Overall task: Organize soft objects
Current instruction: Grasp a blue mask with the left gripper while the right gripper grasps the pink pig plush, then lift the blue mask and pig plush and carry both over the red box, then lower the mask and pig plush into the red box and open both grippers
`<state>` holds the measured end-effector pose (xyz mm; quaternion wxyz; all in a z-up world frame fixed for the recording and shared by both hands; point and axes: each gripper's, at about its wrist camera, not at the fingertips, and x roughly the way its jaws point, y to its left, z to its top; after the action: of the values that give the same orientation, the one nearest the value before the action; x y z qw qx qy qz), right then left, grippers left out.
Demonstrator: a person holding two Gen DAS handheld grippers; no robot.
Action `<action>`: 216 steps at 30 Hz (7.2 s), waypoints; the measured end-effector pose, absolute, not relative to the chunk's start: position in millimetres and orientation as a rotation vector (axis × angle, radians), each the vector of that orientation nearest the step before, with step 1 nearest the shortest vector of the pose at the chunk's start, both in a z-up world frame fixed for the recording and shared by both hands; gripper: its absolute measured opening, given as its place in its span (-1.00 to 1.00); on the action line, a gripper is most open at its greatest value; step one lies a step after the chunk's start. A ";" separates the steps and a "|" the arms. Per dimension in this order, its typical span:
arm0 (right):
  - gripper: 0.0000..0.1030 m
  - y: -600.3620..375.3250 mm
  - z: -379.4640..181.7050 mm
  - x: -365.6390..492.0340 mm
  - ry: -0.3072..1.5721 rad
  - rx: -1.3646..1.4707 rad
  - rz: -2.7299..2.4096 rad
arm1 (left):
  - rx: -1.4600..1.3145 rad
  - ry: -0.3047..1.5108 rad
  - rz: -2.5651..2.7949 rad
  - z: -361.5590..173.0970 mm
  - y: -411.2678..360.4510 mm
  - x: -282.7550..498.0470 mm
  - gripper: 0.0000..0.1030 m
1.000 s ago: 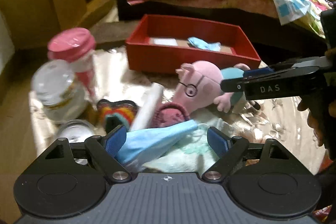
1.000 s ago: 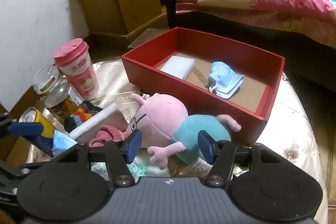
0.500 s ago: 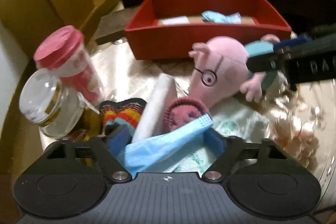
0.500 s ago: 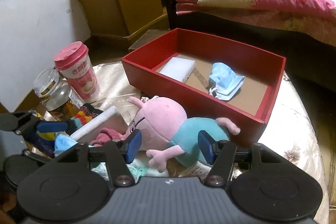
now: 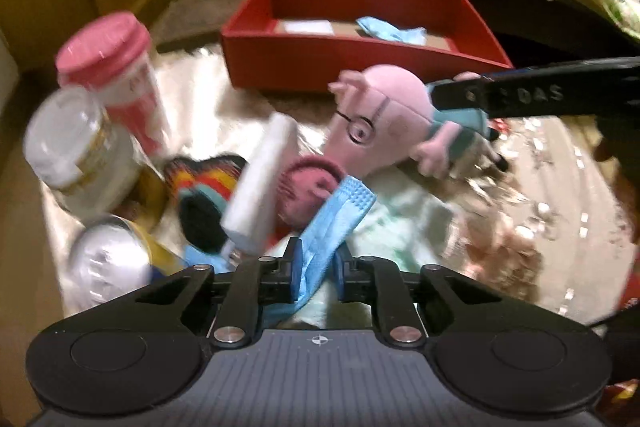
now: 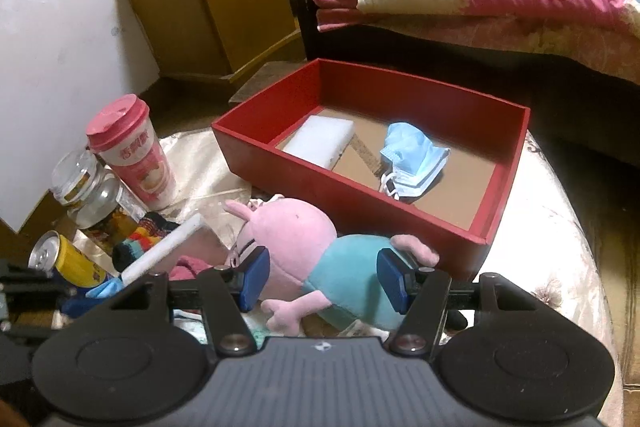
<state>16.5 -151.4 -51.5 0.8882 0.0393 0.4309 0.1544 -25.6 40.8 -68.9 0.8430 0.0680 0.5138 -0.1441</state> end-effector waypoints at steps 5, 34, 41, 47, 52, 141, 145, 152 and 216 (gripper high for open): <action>-0.37 -152.2 -59.1 25.8 0.927 0.067 0.337 | 0.218 1.092 -0.304 -75.5 36.2 -23.5 -0.60; -0.09 -109.6 -80.9 36.0 0.935 -0.309 0.392 | 0.130 1.128 -0.367 -74.5 61.8 1.5 -0.71; -1.00 -135.9 -61.6 44.1 0.968 -0.052 0.361 | 0.034 1.101 -0.363 -57.7 66.5 6.7 -0.71; -1.00 -137.9 -60.0 48.2 0.980 -0.063 0.387 | 0.004 1.081 -0.362 -48.3 63.6 9.8 -0.69; -1.00 -133.5 -65.7 59.6 0.977 -0.124 0.409 | -0.017 1.127 -0.381 -56.8 62.1 12.9 -0.68; -0.18 -205.9 36.3 41.5 0.582 0.330 0.179 | -0.292 0.725 -0.521 53.3 18.3 102.8 -0.69; -0.18 -209.3 32.0 52.5 0.580 0.304 0.139 | -0.280 0.728 -0.510 48.9 13.5 114.0 -0.69; -0.18 -216.5 17.4 74.9 0.608 0.285 0.088 | -0.244 0.740 -0.482 34.2 4.3 137.0 -0.69; -0.08 -171.7 -6.9 22.1 0.697 0.252 0.164 | 0.012 0.790 -0.355 3.4 15.7 46.8 0.02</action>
<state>22.1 -171.7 -6.9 0.9289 0.1230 0.3401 0.0800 46.8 15.7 3.4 0.9076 0.0058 0.3828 -0.1722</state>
